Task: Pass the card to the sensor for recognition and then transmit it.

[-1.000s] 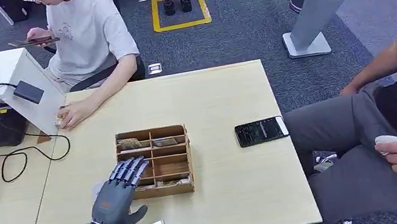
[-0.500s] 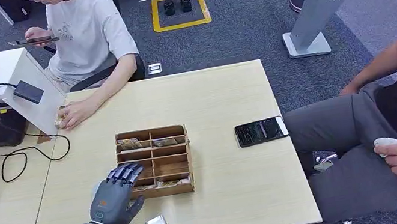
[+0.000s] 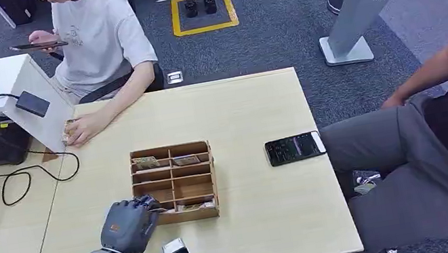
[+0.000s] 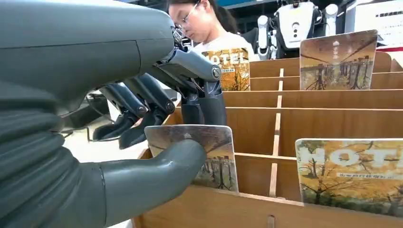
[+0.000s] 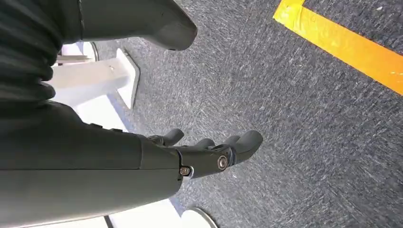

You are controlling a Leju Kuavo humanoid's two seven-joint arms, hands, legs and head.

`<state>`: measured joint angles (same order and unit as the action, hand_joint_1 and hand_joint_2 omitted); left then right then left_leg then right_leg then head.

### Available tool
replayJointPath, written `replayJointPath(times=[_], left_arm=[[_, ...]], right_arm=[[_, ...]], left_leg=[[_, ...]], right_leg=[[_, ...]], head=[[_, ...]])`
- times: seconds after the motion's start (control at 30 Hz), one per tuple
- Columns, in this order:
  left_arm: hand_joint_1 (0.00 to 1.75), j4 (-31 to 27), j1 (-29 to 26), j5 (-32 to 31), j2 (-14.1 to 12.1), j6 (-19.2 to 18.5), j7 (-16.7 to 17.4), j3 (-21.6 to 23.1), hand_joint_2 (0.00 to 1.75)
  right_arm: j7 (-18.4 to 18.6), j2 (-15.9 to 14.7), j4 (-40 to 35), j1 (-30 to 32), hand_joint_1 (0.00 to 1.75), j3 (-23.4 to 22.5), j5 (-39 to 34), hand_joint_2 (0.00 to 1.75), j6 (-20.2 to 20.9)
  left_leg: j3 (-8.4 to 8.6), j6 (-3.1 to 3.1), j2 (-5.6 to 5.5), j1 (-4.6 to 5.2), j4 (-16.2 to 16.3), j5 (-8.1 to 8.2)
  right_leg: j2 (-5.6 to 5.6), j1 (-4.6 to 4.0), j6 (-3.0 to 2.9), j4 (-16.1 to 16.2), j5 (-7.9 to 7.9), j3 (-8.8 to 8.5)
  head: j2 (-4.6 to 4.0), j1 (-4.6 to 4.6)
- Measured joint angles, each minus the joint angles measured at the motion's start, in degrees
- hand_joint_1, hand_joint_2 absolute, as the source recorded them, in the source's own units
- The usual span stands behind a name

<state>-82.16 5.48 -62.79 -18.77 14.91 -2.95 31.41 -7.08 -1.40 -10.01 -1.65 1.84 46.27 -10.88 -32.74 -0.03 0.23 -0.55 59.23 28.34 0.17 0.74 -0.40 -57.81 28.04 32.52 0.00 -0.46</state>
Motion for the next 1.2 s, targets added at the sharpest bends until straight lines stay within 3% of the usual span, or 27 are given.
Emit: replayJointPath(times=[0.43, 0.5, 0.63, 0.77, 0.9, 1.1, 1.2], left_arm=[[1.75, 0.5, 0.12, 6.54, 0.98, -2.05, -3.56, -1.44, 1.75], [1.75, -1.59, 0.17, 13.0, -0.17, -4.47, -6.28, -2.05, 1.75], [1.75, -10.0, 2.76, 27.7, -5.22, -12.36, -10.18, -5.7, 1.75], [1.75, -16.22, 8.22, 34.14, -10.3, -16.13, -10.93, -10.65, 1.75], [1.75, -18.82, 11.73, 33.36, -12.7, -16.13, -8.99, -14.32, 1.75], [1.75, -18.47, 14.76, 29.48, -13.53, -14.18, -5.62, -16.13, 1.75], [1.75, -16.44, 16.63, 24.31, -13.36, -12.11, -2.69, -16.13, 1.75]], right_arm=[[-0.11, 0.0, -0.02, -0.17, 0.0, 0.0, 0.72, 1.75, 0.04], [0.11, 0.0, -0.04, -0.24, 0.0, -0.02, 0.85, 1.75, 0.31], [1.44, 0.0, -0.04, -0.23, 0.0, -0.7, 0.81, 1.75, 1.2], [2.34, -0.22, -0.04, 0.07, 0.0, -1.4, 0.46, 1.75, 1.36], [2.84, -0.44, 0.0, 0.41, 0.0, -1.97, 0.44, 1.75, 2.08], [2.05, -0.44, 0.0, 0.42, 0.0, -2.43, 0.57, 1.75, 1.88], [2.18, -0.44, 0.0, 0.35, 0.0, -2.45, 0.79, 1.75, 1.86]], left_leg=[[0.01, 0.0, -0.02, 0.0, 0.0, -0.01], [0.01, 0.0, -0.01, -0.03, 0.0, -0.01], [0.01, -0.05, -0.03, -0.06, 0.01, -0.05], [0.01, -0.06, -0.03, -0.07, 0.0, -0.06], [0.02, -0.06, -0.01, -0.05, 0.0, -0.06], [0.01, -0.06, -0.01, 0.0, 0.01, -0.06], [0.02, -0.06, -0.02, -0.01, 0.03, -0.06]], right_leg=[[-0.03, 0.0, 0.0, 0.0, 0.0, -0.03], [-0.02, -0.02, -0.01, 0.0, 0.0, -0.02], [-0.03, -0.04, -0.01, -0.02, -0.01, 0.01], [-0.04, -0.05, -0.03, -0.06, -0.02, 0.0], [-0.01, -0.05, -0.03, -0.06, -0.02, 0.0], [-0.01, -0.03, -0.02, -0.03, -0.02, 0.01], [-0.02, -0.03, -0.02, -0.01, -0.02, 0.03]], head=[[0.0, 0.0], [0.0, 0.02], [0.0, 0.02], [0.0, 0.0], [0.0, 0.02], [0.0, 0.02], [0.0, 0.02]])
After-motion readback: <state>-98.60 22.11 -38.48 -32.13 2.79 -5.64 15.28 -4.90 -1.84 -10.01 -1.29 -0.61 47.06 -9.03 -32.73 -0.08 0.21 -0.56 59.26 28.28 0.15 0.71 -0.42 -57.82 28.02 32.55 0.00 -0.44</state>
